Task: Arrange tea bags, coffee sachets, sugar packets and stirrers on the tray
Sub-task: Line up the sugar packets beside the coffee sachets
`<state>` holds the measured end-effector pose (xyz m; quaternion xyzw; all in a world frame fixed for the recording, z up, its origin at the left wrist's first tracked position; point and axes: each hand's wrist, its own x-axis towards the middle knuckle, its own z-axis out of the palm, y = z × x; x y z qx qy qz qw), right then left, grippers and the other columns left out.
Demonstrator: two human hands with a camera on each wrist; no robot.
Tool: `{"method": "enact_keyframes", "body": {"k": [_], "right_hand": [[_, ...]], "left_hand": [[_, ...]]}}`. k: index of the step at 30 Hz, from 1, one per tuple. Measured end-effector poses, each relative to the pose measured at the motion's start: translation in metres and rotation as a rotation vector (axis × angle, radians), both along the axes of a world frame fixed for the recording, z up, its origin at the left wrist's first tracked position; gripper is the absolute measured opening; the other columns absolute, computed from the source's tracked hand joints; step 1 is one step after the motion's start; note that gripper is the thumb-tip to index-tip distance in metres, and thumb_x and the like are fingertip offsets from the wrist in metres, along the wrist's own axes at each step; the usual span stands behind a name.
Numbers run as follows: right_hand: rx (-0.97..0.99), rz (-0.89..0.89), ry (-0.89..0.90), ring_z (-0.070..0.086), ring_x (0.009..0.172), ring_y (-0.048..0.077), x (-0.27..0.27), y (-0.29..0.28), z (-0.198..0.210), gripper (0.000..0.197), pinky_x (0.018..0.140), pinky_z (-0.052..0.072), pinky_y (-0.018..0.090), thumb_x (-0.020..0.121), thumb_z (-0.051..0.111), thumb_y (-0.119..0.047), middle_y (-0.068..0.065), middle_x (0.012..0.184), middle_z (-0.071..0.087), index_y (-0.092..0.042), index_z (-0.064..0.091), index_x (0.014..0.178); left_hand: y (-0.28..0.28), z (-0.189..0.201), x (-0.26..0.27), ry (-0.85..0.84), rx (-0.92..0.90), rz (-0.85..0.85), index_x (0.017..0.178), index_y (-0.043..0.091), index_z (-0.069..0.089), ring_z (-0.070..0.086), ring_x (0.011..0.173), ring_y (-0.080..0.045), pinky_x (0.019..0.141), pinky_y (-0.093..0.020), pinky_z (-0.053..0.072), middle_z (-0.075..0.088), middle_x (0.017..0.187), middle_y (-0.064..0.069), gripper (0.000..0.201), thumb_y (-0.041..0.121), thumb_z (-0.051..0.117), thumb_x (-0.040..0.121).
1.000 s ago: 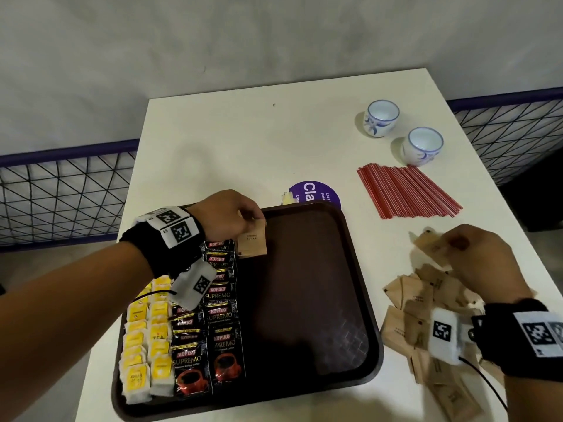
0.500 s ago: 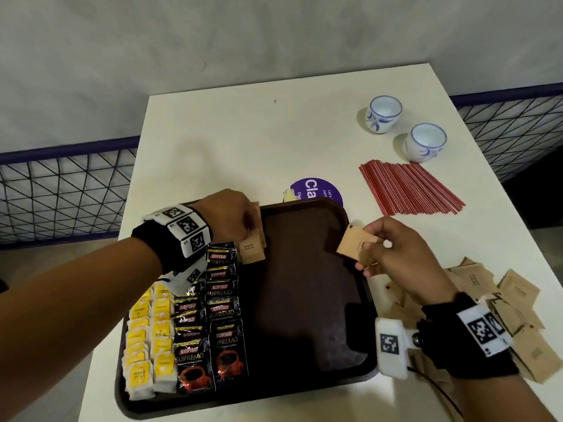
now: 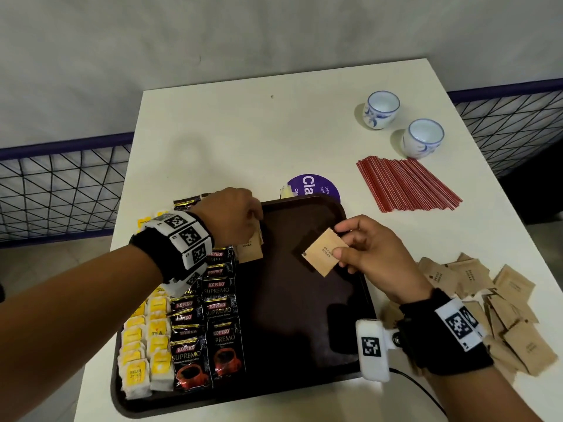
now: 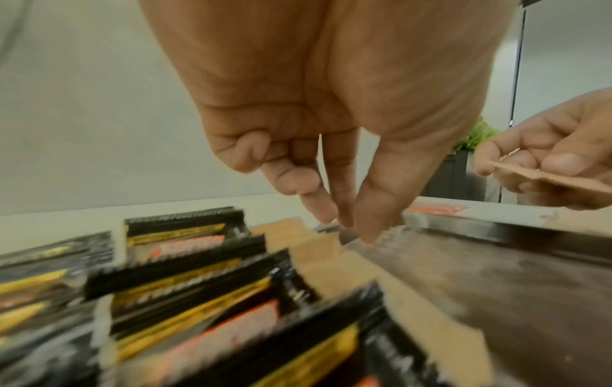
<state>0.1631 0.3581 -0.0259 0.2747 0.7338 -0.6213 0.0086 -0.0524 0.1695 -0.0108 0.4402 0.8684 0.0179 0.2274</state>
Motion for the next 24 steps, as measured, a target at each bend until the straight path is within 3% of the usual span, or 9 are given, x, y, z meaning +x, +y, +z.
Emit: {"method": "enact_keyframes", "body": {"k": [3,5,7,10,13,16,18,20,24], "right_hand": [[0.035,0.048,0.015,0.067,0.07,0.021,-0.005,-0.005,0.005,0.029,0.062,0.054,0.028,0.086,0.071,0.0,0.005,0.082,0.074,-0.016,0.061,0.107],[0.062,0.084,0.028,0.069,0.073,0.02,-0.008,-0.01,0.009,0.03,0.068,0.055,0.033,0.085,0.074,-0.003,0.0,0.08,0.074,-0.02,0.061,0.107],[0.092,0.115,0.035,0.069,0.074,0.016,-0.011,-0.015,0.009,0.032,0.074,0.056,0.038,0.083,0.076,-0.008,-0.003,0.08,0.073,-0.025,0.061,0.105],[0.136,0.096,0.016,0.068,0.075,0.013,-0.007,-0.012,0.008,0.031,0.078,0.056,0.039,0.082,0.078,-0.014,-0.003,0.08,0.072,-0.03,0.062,0.102],[0.25,0.006,-0.039,0.067,0.08,0.013,0.018,0.014,0.007,0.027,0.08,0.055,0.033,0.079,0.08,-0.016,-0.004,0.085,0.07,-0.028,0.066,0.098],[0.515,0.031,-0.287,0.062,0.084,0.01,0.055,0.05,0.008,0.034,0.072,0.048,0.026,0.079,0.079,-0.02,-0.005,0.099,0.062,-0.027,0.064,0.109],[0.625,0.104,-0.426,0.054,0.091,0.012,0.072,0.063,0.008,0.04,0.073,0.039,0.026,0.08,0.076,-0.019,-0.009,0.095,0.052,-0.024,0.061,0.117],[0.704,0.177,-0.465,0.047,0.098,0.018,0.082,0.067,0.005,0.033,0.079,0.032,0.029,0.081,0.072,-0.014,-0.012,0.086,0.044,-0.015,0.063,0.113],[0.701,0.197,-0.529,0.049,0.106,0.03,0.087,0.068,-0.002,0.028,0.088,0.04,0.039,0.078,0.066,-0.006,0.006,0.099,0.05,-0.013,0.066,0.106]], "left_hand": [[0.011,0.014,0.019,-0.204,0.195,0.052,0.091,0.034,0.067,0.062,0.083,-0.003,0.078,-0.025,0.05,0.066,0.088,0.016,0.012,0.029,0.071,0.081],[0.022,0.023,0.037,-0.419,0.265,0.054,0.098,0.032,0.068,0.064,0.082,0.001,0.08,-0.023,0.05,0.071,0.085,0.015,0.023,0.032,0.077,0.077],[0.032,0.024,0.052,-0.497,0.251,0.02,0.103,0.033,0.068,0.063,0.076,0.002,0.076,-0.022,0.05,0.069,0.082,0.013,0.027,0.031,0.079,0.078],[0.037,0.02,0.058,-0.438,0.201,-0.043,0.1,0.033,0.071,0.059,0.073,0.001,0.073,-0.022,0.049,0.067,0.08,0.012,0.021,0.024,0.075,0.081],[0.029,0.023,0.047,-0.407,0.176,0.052,0.092,0.033,0.074,0.065,0.071,0.002,0.076,-0.023,0.052,0.07,0.071,0.019,0.016,0.022,0.071,0.081],[0.015,0.028,0.027,-0.427,0.164,0.194,0.087,0.029,0.076,0.069,0.066,-0.004,0.072,-0.024,0.054,0.074,0.071,0.008,0.012,0.02,0.068,0.085],[0.007,0.03,0.015,-0.398,0.153,0.241,0.081,0.031,0.074,0.069,0.066,-0.005,0.067,-0.021,0.048,0.073,0.068,0.008,0.014,0.02,0.067,0.085],[0.001,0.029,0.007,-0.365,0.132,0.25,0.076,0.031,0.072,0.067,0.066,-0.002,0.065,-0.017,0.042,0.072,0.066,0.009,0.017,0.017,0.067,0.085],[-0.003,0.029,0.002,-0.315,0.06,0.222,0.074,0.034,0.07,0.061,0.069,0.002,0.063,-0.015,0.04,0.068,0.071,0.017,0.02,0.016,0.069,0.083]]}}
